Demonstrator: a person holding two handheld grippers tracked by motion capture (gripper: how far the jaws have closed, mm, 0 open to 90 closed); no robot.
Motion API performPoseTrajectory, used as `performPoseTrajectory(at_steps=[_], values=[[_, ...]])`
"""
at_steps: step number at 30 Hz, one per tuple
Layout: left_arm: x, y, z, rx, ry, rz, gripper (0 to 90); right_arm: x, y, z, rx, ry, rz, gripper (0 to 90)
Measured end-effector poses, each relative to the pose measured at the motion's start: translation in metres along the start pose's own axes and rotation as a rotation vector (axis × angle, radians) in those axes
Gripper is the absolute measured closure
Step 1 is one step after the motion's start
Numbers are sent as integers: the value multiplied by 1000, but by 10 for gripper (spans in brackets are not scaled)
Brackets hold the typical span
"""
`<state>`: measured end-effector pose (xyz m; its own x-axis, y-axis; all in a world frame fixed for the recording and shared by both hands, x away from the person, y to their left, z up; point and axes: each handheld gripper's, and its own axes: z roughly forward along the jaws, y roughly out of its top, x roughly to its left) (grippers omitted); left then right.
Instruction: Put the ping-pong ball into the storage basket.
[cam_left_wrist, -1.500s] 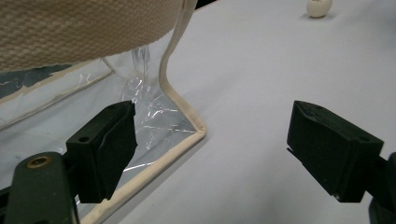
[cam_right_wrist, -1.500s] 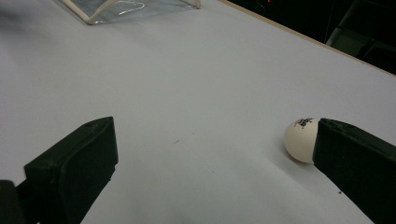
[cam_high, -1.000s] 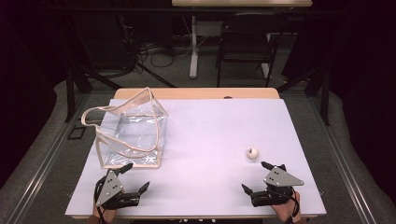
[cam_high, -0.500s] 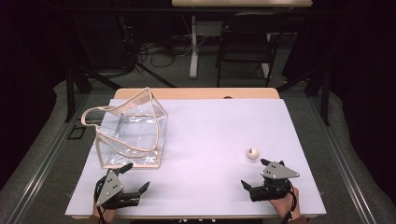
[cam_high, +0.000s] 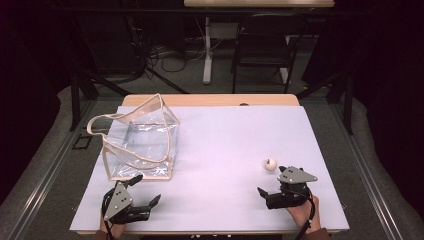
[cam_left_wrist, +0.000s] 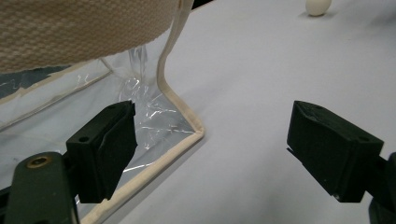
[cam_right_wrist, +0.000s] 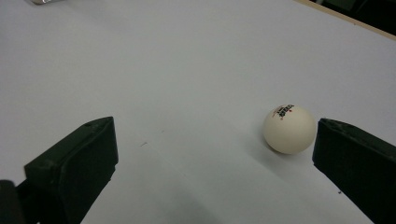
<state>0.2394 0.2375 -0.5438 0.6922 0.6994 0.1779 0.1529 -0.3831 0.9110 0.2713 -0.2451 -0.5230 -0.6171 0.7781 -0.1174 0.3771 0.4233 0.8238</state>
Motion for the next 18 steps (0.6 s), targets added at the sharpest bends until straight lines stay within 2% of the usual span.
performPoseTrajectory(at_steps=[13,18], values=[[0,0,0,0,4,3,160,-8,6,8,35,-18,18,0],[0,0,0,0,6,2,160,-13,9,11,40,-6,55,0]])
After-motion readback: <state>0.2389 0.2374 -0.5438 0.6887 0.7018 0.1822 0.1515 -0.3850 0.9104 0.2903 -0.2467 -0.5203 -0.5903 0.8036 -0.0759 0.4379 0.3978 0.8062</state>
